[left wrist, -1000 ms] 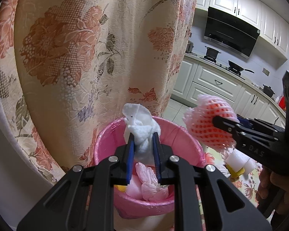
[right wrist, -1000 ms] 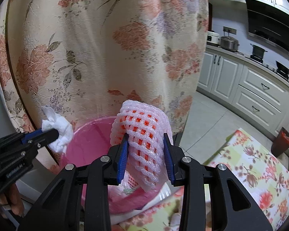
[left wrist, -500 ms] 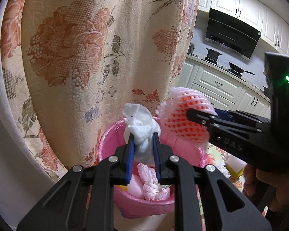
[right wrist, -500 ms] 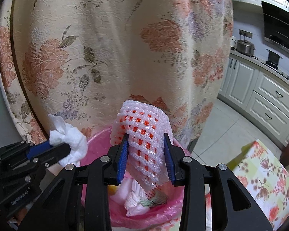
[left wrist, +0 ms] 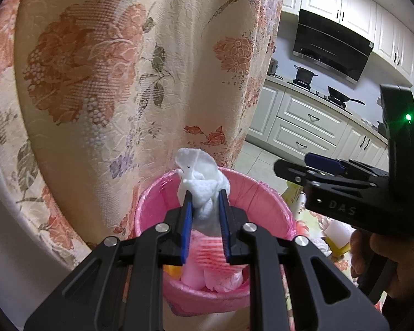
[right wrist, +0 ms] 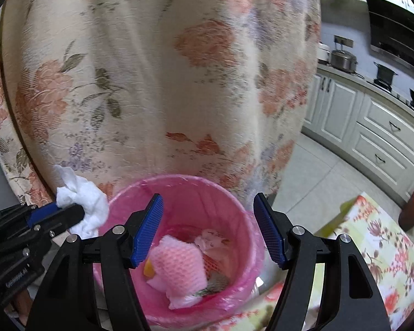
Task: Collect trash
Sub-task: 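Open the right gripper to drop the net, then open the left gripper to drop the tissue, then move both grippers back over the table toward the white foam pieces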
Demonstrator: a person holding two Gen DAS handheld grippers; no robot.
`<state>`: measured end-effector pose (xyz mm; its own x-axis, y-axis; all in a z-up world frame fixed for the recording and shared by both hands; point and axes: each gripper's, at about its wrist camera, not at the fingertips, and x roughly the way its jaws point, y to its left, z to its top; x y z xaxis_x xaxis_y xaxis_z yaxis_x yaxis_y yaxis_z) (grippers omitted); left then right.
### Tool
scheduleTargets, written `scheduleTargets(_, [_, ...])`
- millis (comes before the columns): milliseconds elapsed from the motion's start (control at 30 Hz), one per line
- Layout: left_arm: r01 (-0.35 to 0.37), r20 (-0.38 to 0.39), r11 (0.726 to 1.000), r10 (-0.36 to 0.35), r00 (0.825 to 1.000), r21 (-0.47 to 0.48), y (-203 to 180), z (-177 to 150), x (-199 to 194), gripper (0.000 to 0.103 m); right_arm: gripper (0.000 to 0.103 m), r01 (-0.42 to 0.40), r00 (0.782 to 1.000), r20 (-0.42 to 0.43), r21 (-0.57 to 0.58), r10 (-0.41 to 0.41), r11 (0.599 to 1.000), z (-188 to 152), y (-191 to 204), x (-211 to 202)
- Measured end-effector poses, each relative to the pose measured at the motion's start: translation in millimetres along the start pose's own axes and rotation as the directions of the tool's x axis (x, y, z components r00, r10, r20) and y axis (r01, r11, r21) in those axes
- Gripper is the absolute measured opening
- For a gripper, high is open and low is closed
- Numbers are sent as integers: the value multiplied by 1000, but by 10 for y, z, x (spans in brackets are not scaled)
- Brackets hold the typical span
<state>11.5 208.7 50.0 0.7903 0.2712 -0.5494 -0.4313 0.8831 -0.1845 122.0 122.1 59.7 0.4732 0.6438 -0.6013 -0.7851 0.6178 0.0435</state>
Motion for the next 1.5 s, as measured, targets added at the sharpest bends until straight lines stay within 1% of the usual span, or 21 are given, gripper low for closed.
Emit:
scheduleTargets(100, [5, 2, 1000, -5, 1000, -1, -16, 27, 27, 26, 65, 13, 1000, -3, 15, -13, 1000, -28, -103, -30])
scheduleTargets(133, [4, -1, 1000, -4, 1000, -7, -16, 40, 43, 33, 65, 17, 1000, -1, 17, -17, 1000, -34, -122, -39])
scheduleTargets(200, [6, 0, 1000, -6, 1000, -3, -31, 61, 55, 34, 66, 23, 1000, 3, 25, -23, 999, -44, -165, -63])
scheduleTargets(267, [5, 2, 1000, -5, 1000, 1, -52, 70, 52, 37, 66, 26, 1000, 6, 30, -26, 999, -49, -203, -84])
scheduleTargets(567, [-2, 8, 1000, 2, 1000, 10, -90, 77, 40, 37, 66, 41, 999, 10, 43, -41, 998, -110, -312, -178])
scheduleTargets(833, [0, 10, 1000, 0, 1000, 15, -132, 108, 41, 37, 66, 72, 997, 16, 69, -74, 995, -215, -489, -330])
scheduleTargets(933, [8, 11, 1000, -9, 1000, 21, -180, 113, 37, 37, 66, 92, 995, 19, 78, -94, 993, -263, -579, -407])
scheduleTargets(1033, [18, 11, 999, -18, 1000, 26, -236, 104, 28, 37, 71, 120, 992, 25, 90, -122, 989, -328, -683, -512])
scheduleTargets(1167, [31, 13, 999, -32, 999, 34, -314, 86, 14, 40, 71, 154, 987, 28, 109, -158, 982, -443, -855, -670])
scheduleTargets(1500, [89, 4, 993, -89, 996, 79, -707, 28, 18, 41, 74, 251, 965, 33, 176, -260, 952, -770, -1340, -1162])
